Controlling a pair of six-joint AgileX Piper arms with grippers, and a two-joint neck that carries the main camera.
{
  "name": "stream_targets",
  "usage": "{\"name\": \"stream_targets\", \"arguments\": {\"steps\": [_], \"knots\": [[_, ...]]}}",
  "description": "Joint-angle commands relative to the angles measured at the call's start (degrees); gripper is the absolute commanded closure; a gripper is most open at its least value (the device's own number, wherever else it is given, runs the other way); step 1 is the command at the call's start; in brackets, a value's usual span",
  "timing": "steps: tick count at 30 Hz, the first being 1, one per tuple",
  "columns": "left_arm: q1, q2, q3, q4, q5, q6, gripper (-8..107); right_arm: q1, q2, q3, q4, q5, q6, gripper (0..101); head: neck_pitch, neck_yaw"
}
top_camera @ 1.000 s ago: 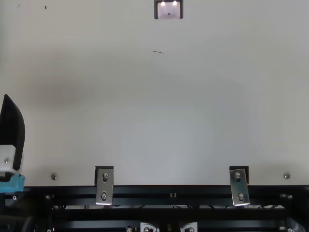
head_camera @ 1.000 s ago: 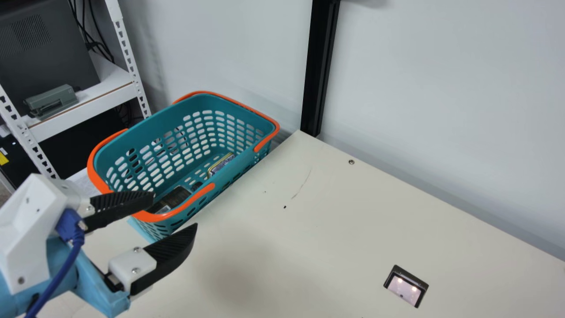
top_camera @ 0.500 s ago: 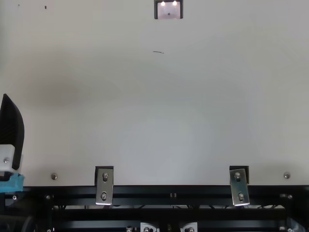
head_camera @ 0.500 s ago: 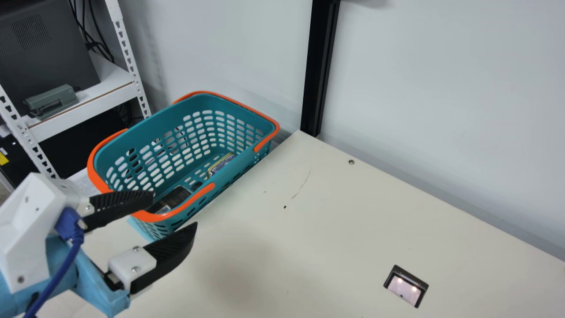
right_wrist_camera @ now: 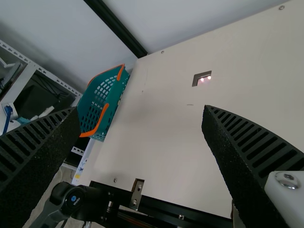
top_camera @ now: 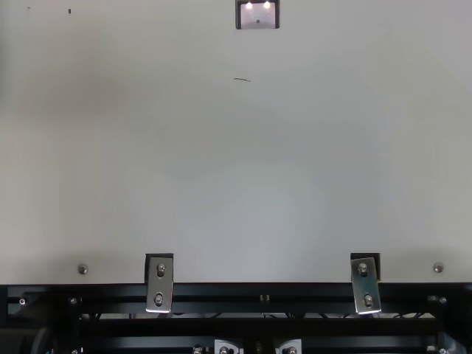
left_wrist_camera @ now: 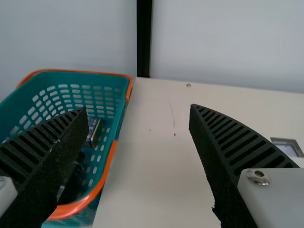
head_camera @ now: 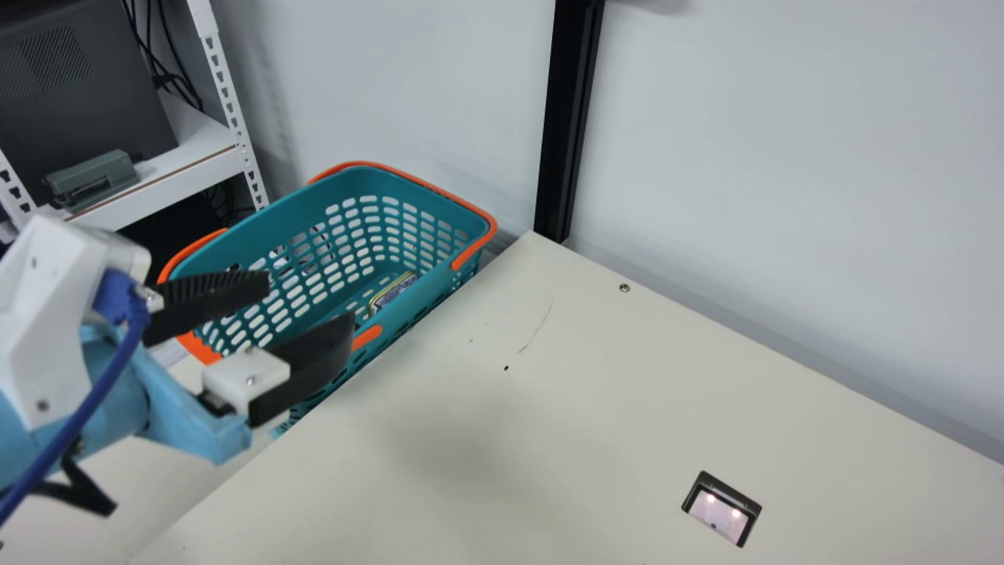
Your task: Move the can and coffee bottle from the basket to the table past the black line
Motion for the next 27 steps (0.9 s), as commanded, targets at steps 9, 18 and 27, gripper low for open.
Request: {"name": "stream_targets", "arguments": {"steps": [9,18,27], "knots": [[7.0,15.0,-9.4,-1.9,-6.2,1.9,9,0.0,0.0,0.0,0.0,0.0,0.0,0,-1.7,0.9],[14.5,28.2,-17.6,-12.9,-9.5,16.3,9,0.0,0.0,0.0,0.0,0.0,0.0,0,-1.7,0.9],[23.0,41.5,-26.0,-27.9,-8.0,37.0,9,0.0,0.0,0.0,0.0,0.0,0.0,0,-1.7,0.9]]}}
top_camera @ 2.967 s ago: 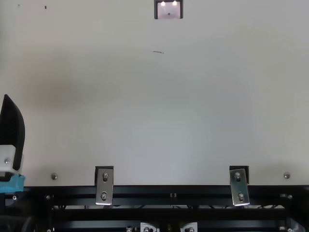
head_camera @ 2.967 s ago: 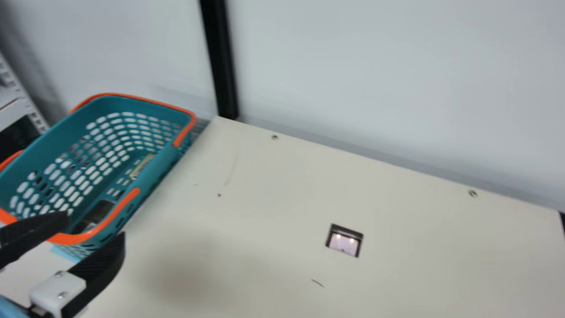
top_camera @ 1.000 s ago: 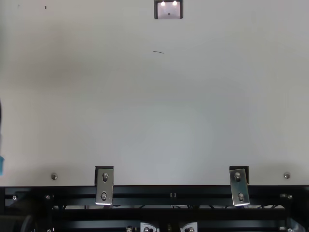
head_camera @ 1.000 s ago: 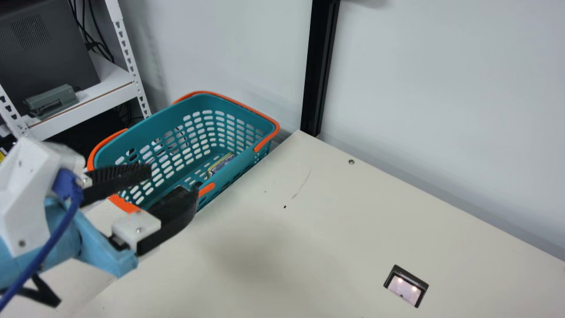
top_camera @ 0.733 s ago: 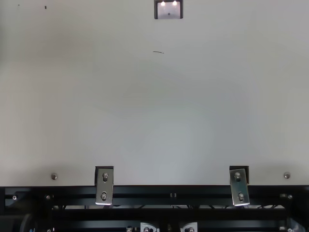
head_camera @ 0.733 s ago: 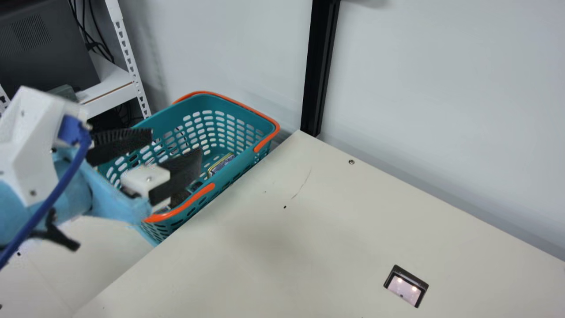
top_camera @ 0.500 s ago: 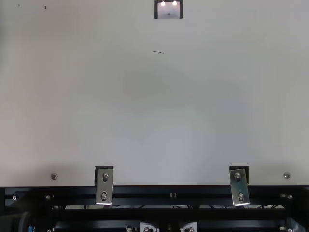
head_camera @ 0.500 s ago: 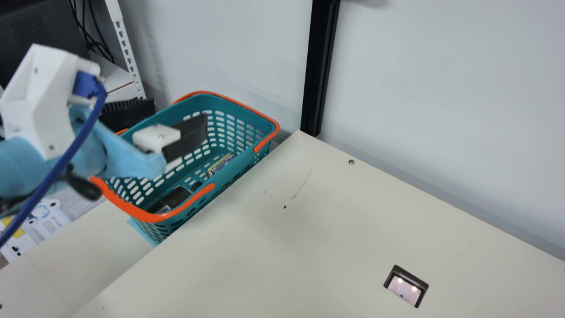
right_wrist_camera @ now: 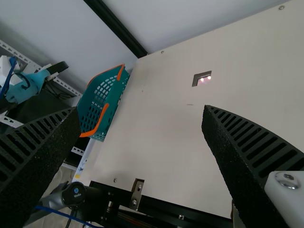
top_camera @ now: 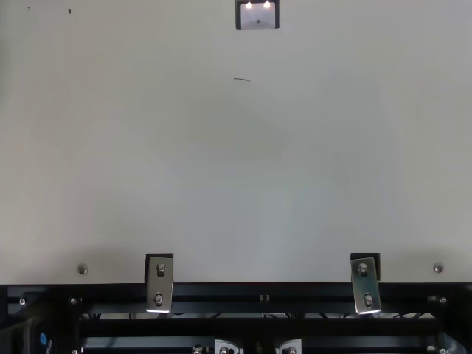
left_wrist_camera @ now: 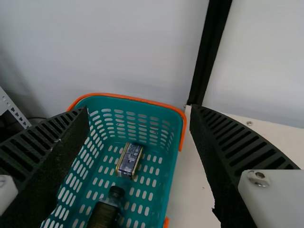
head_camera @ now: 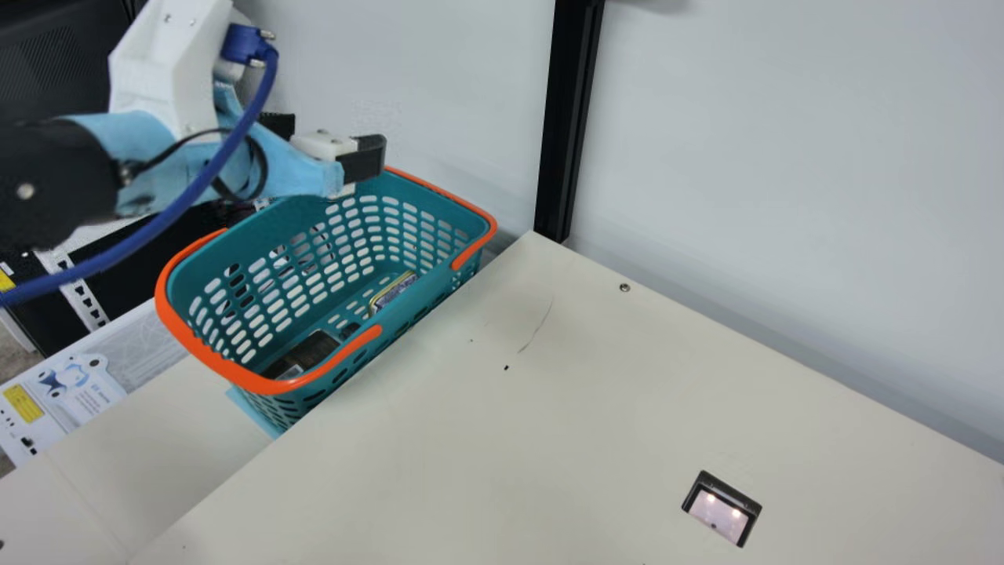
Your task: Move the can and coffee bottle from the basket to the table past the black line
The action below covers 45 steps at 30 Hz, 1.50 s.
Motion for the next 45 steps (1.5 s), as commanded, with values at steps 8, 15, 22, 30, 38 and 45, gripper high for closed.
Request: {"name": "stream_targets", "arguments": {"steps": [8,15,22,30,38,45], "knots": [[9.9,15.1,-9.2,-16.8,4.1,25.7,9,0.0,0.0,0.0,0.0,0.0,0.0,0,-1.7,0.9],[14.3,24.4,-13.0,-22.3,7.0,37.2,9,0.0,0.0,0.0,0.0,0.0,0.0,0,-1.7,0.9],[14.3,31.5,-13.2,-22.3,7.5,41.9,9,0.0,0.0,0.0,0.0,0.0,0.0,0,-1.7,0.9],[12.1,38.8,-14.1,-18.9,6.0,39.8,9,0.0,0.0,0.0,0.0,0.0,0.0,0,-1.7,0.9],[10.1,47.0,-18.7,-12.2,6.1,32.0,9,0.0,0.0,0.0,0.0,0.0,0.0,0,-1.7,0.9],[8.7,54.4,-25.0,-6.2,7.4,25.1,9,0.0,0.0,0.0,0.0,0.0,0.0,0,-1.7,0.9]]}}
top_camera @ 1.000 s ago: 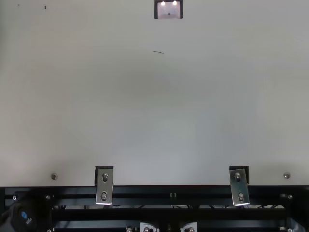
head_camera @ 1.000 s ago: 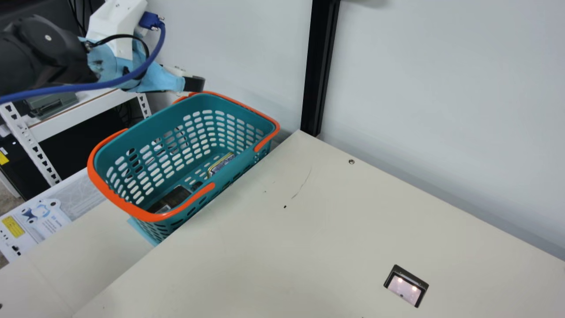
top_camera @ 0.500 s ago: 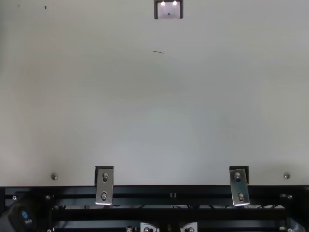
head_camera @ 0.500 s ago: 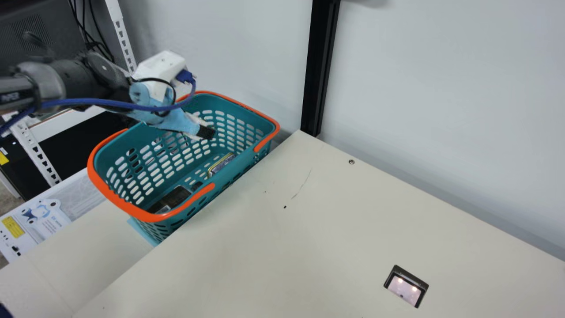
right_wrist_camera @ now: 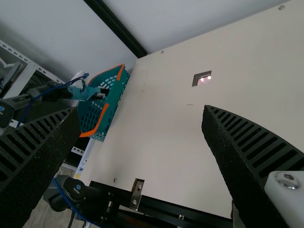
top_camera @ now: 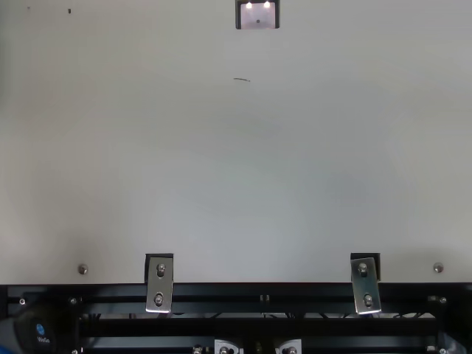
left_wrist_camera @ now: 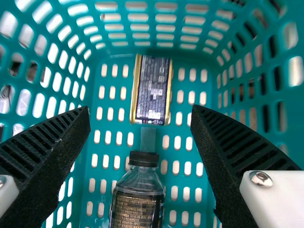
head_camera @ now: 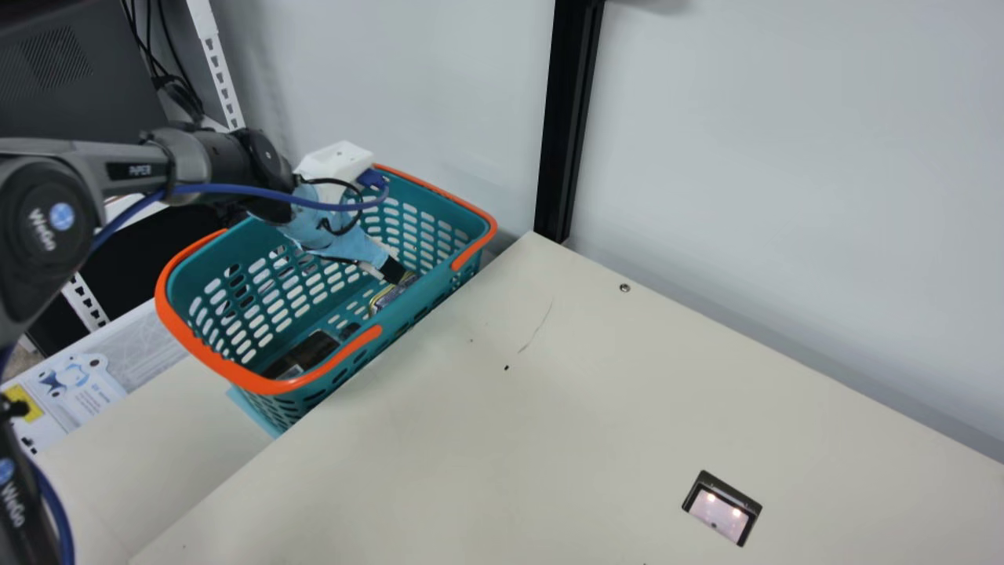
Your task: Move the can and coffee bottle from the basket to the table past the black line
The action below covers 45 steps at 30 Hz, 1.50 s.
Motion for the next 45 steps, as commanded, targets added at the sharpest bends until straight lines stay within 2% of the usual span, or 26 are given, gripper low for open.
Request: {"name": "stream_targets", "arguments": {"steps": [1,12,20,28,36,37,38,45], "knots": [[-0.6,3.1,-2.7,2.3,0.5,-2.5,9,0.0,0.0,0.0,0.0,0.0,0.0,0,-1.7,0.9],[-3.2,14.3,-13.8,10.2,2.8,-9.5,9,0.0,0.0,0.0,0.0,0.0,0.0,0,-1.7,0.9],[-4.8,21.9,-21.4,12.8,4.6,-12.7,9,0.0,0.0,0.0,0.0,0.0,0.0,0,-1.7,0.9],[-6.0,27.1,-27.3,14.2,6.8,-14.6,9,0.0,0.0,0.0,0.0,0.0,0.0,0,-1.7,0.9],[-6.4,30.6,-31.1,15.6,8.4,-16.0,9,0.0,0.0,0.0,0.0,0.0,0.0,0,-1.7,0.9],[-6.4,30.8,-31.3,15.5,8.5,-16.0,34,0.0,0.0,0.0,0.0,0.0,0.0,0,-1.7,0.9],[-6.5,31.0,-31.4,15.4,8.5,-15.9,89,0.0,0.0,0.0,0.0,0.0,0.0,0,-1.7,0.9],[-6.2,29.0,-29.6,14.2,6.8,-14.5,89,0.0,0.0,0.0,0.0,0.0,0.0,0,-1.7,0.9]]}}
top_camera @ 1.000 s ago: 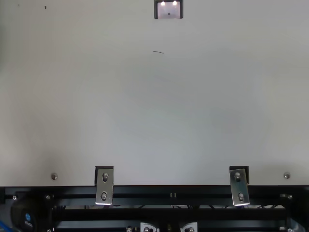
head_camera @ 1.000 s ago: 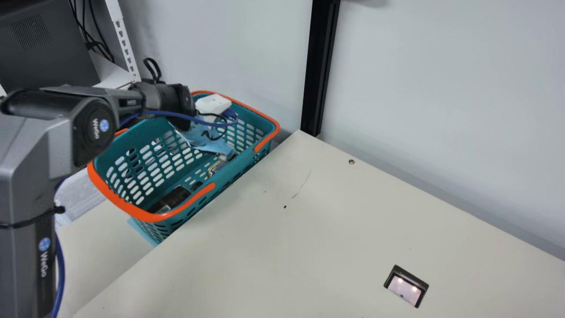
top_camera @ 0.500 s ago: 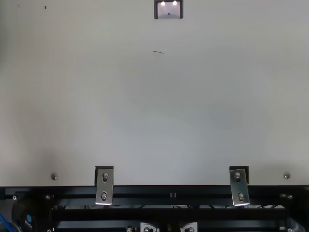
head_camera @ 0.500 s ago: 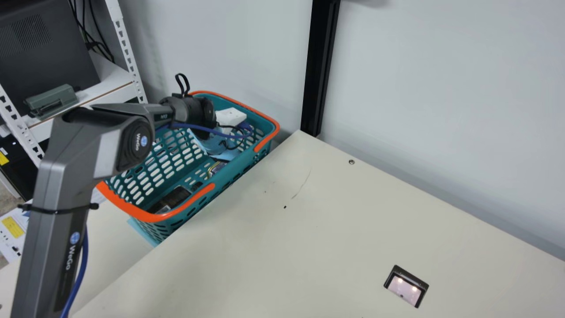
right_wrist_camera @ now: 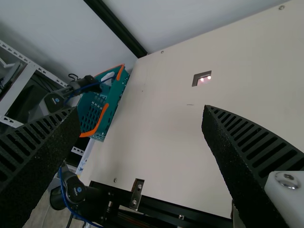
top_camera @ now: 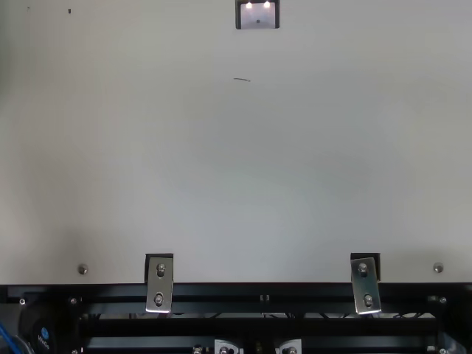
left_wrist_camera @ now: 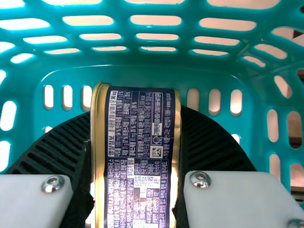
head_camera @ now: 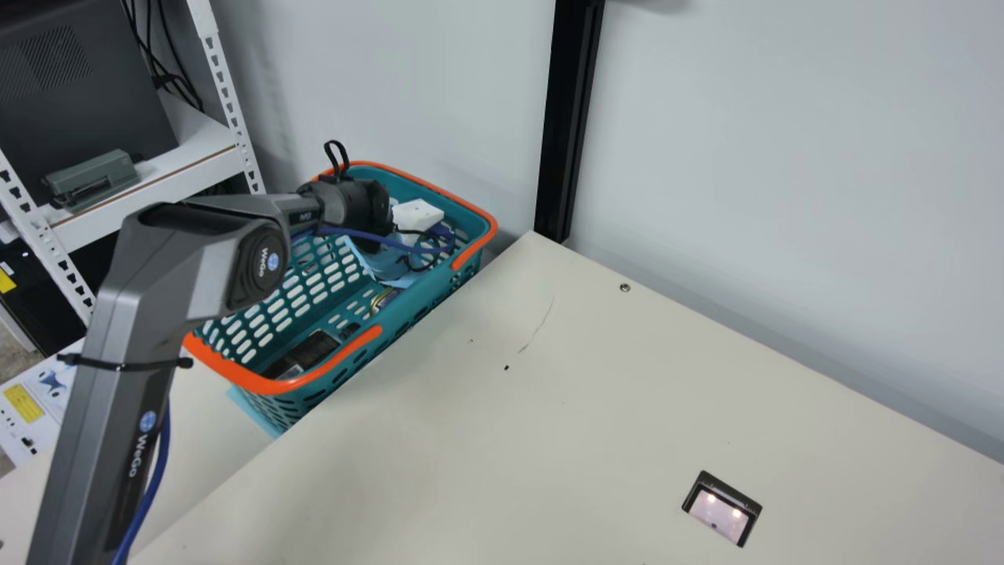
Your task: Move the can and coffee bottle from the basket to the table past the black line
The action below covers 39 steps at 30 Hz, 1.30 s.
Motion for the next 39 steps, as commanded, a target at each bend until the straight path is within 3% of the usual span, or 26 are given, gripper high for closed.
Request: {"name": "stream_targets", "arguments": {"steps": [1,12,23,31,39], "knots": [[0.3,-1.4,1.2,-0.3,-1.2,0.6,89,0.0,0.0,0.0,0.0,0.0,0.0,0,-1.7,1.2],[2.4,-13.6,13.4,-2.5,-9.0,6.4,89,0.0,0.0,0.0,0.0,0.0,0.0,0,-1.7,1.2],[3.5,-33.8,30.6,-14.7,-16.4,15.3,89,0.0,0.0,0.0,0.0,0.0,0.0,0,-1.7,1.2],[3.7,-49.9,40.3,-21.9,-16.8,15.7,89,0.0,0.0,0.0,0.0,0.0,0.0,0,-1.7,1.2],[3.3,-64.7,46.4,-27.0,-12.7,11.1,89,0.0,0.0,0.0,0.0,0.0,0.0,0,-1.7,1.2]]}}
